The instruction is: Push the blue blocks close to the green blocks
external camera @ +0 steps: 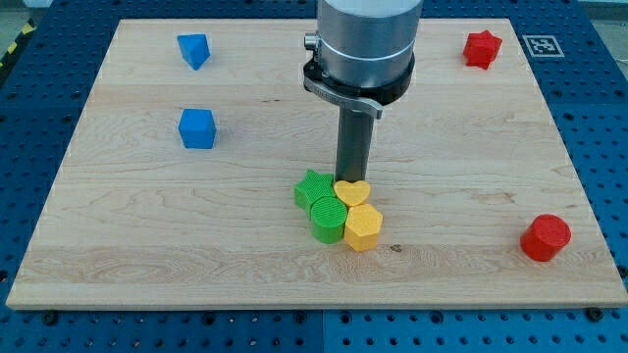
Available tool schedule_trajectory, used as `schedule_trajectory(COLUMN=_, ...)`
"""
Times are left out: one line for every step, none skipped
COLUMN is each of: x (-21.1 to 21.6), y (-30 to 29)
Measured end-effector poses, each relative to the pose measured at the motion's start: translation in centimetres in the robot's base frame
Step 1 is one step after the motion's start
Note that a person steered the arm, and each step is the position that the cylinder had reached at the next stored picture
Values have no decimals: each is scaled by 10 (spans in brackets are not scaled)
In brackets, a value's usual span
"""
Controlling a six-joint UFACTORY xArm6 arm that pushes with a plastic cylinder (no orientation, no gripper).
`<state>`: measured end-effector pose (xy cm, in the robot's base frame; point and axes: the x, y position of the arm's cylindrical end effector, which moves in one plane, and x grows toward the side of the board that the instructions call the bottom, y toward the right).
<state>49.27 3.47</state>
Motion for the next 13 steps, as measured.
schedule_trajectory(x=-29, y=-6)
schedule_trajectory(x=-50, y=-39)
schedule_trajectory(x=-39, y=-92)
schedule_trajectory(x=-25, y=-156)
schedule_trajectory(x=-35, y=-215)
schedule_trajectory(x=-101, y=-184)
schedule_trajectory(x=-127, y=-99)
schedule_trajectory(x=-130, y=-76)
schedule_trajectory(x=-130, y=-125)
schedule_trajectory(x=-130, y=-185)
schedule_trajectory(x=-155, y=-246)
schedule_trajectory(x=-218, y=-280)
schedule_trajectory(x=-246, y=-249)
